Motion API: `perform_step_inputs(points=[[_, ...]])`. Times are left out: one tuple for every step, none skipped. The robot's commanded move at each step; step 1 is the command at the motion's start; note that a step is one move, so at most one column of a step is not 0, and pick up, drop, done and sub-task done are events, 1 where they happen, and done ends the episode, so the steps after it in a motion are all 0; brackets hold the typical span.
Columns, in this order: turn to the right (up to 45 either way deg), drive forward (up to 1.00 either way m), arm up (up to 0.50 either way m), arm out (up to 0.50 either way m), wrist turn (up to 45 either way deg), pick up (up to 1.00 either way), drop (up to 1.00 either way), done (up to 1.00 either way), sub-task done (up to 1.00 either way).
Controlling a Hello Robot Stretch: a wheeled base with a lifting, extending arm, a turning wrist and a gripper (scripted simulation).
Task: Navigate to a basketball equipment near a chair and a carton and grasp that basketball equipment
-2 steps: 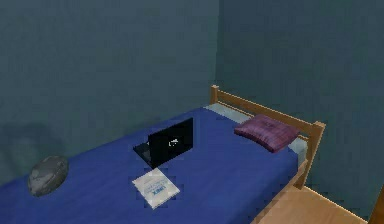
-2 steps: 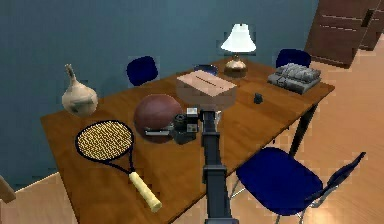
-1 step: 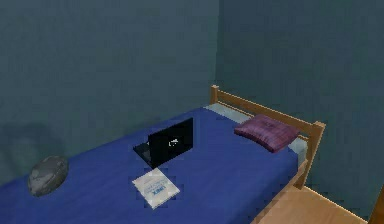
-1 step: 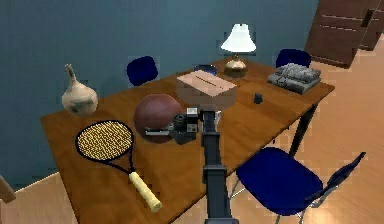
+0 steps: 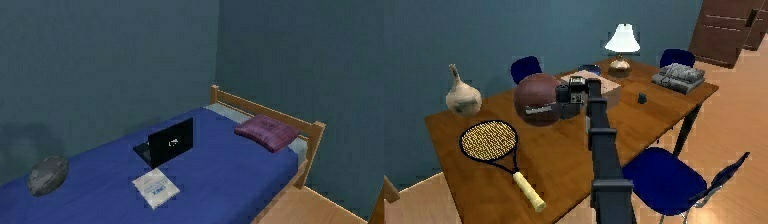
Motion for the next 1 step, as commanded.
perform_step_inputs(points=[[0.0, 0.00, 0.00, 0.00, 0.0, 0.00, 0.00, 1.00, 0.00]])
